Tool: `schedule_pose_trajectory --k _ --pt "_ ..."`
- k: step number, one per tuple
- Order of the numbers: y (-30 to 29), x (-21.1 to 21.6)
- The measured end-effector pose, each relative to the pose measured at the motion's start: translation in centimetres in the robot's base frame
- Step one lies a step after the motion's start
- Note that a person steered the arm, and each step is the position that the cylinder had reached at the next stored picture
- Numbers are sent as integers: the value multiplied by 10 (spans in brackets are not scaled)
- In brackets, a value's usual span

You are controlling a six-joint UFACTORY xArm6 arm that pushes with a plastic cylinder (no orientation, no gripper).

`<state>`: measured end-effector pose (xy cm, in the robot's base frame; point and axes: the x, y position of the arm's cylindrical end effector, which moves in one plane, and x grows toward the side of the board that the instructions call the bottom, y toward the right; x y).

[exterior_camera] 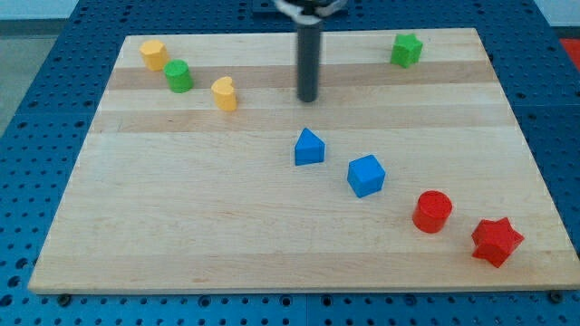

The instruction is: Place the yellow heart vertically to blue triangle

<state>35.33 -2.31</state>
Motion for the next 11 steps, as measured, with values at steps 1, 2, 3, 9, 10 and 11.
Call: schedule_pose_trajectory --k 1,2,3,9,10,11 --pt "-74 27" --pt "-121 27" --pt "-117 3" --pt "-20 -66" --pt "-32 -88" --pt "-32 -91"
